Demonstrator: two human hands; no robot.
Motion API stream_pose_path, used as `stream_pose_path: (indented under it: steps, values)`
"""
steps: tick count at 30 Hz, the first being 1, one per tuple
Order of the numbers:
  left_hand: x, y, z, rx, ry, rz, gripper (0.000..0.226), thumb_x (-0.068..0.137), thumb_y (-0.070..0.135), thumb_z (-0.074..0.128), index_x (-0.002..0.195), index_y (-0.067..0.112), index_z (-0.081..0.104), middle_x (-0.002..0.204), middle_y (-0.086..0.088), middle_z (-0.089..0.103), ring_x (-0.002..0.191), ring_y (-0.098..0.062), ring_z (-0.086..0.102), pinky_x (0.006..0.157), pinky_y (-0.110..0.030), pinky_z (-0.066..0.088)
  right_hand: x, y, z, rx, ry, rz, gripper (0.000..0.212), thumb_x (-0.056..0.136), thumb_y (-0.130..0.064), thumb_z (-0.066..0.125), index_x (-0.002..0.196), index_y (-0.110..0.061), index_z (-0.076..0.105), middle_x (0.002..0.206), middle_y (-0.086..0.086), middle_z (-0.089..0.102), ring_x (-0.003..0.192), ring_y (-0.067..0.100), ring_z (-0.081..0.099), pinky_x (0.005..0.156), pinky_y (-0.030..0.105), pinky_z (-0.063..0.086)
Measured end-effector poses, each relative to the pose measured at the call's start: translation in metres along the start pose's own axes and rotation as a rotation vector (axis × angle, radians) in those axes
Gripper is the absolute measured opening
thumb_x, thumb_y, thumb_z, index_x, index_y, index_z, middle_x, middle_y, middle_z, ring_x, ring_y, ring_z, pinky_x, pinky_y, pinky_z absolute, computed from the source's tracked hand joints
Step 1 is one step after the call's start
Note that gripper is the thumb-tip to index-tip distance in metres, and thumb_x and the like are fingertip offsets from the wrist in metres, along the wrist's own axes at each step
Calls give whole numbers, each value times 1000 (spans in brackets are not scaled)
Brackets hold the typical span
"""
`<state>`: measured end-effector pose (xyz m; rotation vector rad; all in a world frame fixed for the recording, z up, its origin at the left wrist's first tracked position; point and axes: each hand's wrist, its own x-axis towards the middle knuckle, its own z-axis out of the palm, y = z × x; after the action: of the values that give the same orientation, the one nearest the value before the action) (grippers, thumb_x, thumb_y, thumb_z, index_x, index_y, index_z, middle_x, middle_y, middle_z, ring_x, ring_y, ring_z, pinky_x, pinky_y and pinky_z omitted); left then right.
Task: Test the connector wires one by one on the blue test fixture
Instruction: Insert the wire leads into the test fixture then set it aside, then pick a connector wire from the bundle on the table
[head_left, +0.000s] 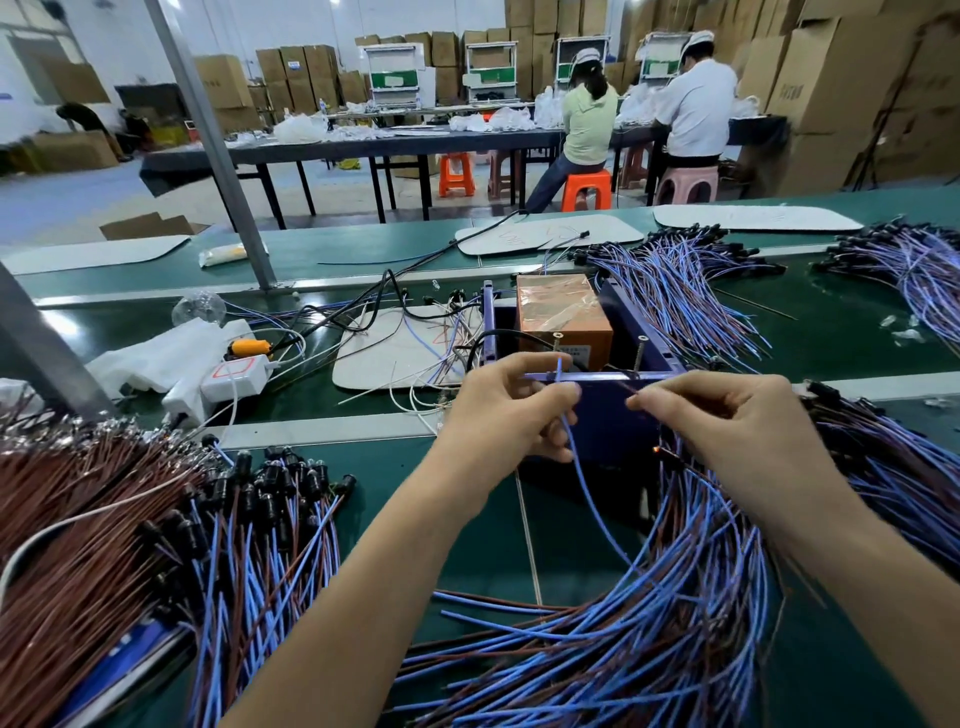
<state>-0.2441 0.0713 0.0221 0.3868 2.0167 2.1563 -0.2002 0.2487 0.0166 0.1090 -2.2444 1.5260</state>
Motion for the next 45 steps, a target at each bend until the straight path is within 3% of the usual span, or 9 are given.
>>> stream_pose_path:
  steps: [4,11,19,22,26,30,32,35,45]
  values:
    - [-7,9,3,-133,-203,-86,11,90,7,59,87,7,70,57,1,58,43,-2,48,47,-13,47,-13,-6,20,79,-171,-26,19,87,-24,65,70,-20,74,48,-9,55,44,-1,45,46,8,34]
    - [-9,33,-20,-247,0,70,11,75,14,65,77,5,71,63,-3,65,48,-5,55,51,-15,52,-25,11,5,25,-686,-76,15,88,-39,61,98,-33,71,83,-6,73,78,5,66,72,13,46]
    - [-42,86,-63,-331,187,316,20,73,19,59,61,12,74,61,0,66,47,-4,57,49,-13,50,-24,39,-28,-767,-139,-694,55,98,-52,32,85,-17,73,78,-20,55,74,13,43,67,28,41]
    - [-62,101,-69,-326,224,350,31,74,29,52,55,13,71,56,3,62,43,-3,52,43,-14,47,-22,42,-40,-794,-17,-716,55,102,-44,32,95,-7,73,80,-4,69,66,20,63,56,35,54]
    - [-79,113,-80,-213,230,409,46,78,47,45,50,17,66,47,8,49,38,-5,41,37,-9,33,-12,45,-58,-736,-59,-581,41,104,-43,28,126,-24,56,98,2,68,84,20,67,77,30,54]
    - [-77,94,-110,218,354,377,41,91,40,50,60,20,68,45,11,45,36,-4,35,35,-14,30,-12,66,-62,-993,-123,-681,43,102,-35,33,111,-14,69,84,6,61,71,24,56,73,26,49]
    - [-74,62,-122,843,300,238,28,93,40,54,75,26,70,56,15,57,46,-1,49,46,-17,41,-24,77,-60,-1155,-183,-681,41,67,-19,81,106,-9,74,86,8,63,64,25,59,58,38,57]
    - [-78,8,-132,1507,-2,-248,34,88,52,56,113,30,62,102,12,60,97,-6,57,82,-29,48,-35,86,-59,-1198,-303,-572,76,26,3,86,99,-13,76,90,10,67,61,28,64,50,41,58]
    - [-80,-46,-107,2007,193,-196,39,88,5,52,121,21,40,114,1,51,110,-20,50,61,-29,39,-51,34,-29,-601,-449,-469,61,54,15,82,100,-24,75,89,-13,64,81,-13,52,61,2,36]
